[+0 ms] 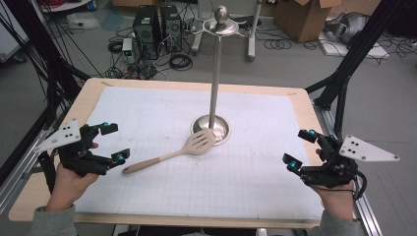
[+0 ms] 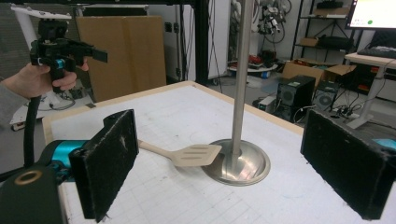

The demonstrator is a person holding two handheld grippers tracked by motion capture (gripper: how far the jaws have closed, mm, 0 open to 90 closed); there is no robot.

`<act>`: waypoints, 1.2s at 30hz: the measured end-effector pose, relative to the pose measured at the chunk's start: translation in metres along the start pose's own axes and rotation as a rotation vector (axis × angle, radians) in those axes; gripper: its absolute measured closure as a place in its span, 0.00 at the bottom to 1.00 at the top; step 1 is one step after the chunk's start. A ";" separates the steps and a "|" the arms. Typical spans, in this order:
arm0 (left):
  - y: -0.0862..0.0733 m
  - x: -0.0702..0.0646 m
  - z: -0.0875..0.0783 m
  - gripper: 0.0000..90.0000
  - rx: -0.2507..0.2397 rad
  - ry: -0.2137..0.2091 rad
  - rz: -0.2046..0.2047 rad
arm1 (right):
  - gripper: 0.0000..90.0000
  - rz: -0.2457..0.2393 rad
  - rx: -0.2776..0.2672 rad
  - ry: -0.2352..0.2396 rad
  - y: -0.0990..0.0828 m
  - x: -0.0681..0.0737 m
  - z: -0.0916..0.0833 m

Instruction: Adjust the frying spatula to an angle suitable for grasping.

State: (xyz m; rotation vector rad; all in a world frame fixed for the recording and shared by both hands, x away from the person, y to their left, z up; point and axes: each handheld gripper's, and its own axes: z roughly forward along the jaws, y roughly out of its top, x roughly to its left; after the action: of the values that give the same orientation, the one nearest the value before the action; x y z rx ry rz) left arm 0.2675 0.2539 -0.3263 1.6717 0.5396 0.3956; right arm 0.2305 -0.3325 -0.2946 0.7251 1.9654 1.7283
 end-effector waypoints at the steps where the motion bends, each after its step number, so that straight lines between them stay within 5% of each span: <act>1: -0.002 0.000 0.001 0.14 0.004 -0.001 0.002 | 0.11 0.006 0.006 0.002 0.000 0.001 0.000; 9: -0.014 0.002 0.008 0.32 0.037 0.020 0.010 | 0.11 -0.002 0.018 0.013 -0.001 0.001 0.004; 21: -0.041 0.012 0.019 0.64 0.104 0.083 -0.058 | 0.11 -0.001 0.032 0.022 -0.002 0.002 0.007; 29: -0.052 0.012 0.027 0.85 0.153 0.119 -0.038 | 0.11 -0.001 0.036 0.023 -0.003 0.001 0.007; 36: -0.062 0.016 0.032 0.97 0.184 0.136 -0.059 | 0.11 -0.008 0.039 0.027 -0.004 0.001 0.008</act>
State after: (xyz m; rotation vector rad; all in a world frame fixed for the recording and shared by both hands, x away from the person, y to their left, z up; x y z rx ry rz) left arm 0.2904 0.2441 -0.3938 1.8091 0.7435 0.4294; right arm 0.2348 -0.3257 -0.2992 0.7101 2.0229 1.7082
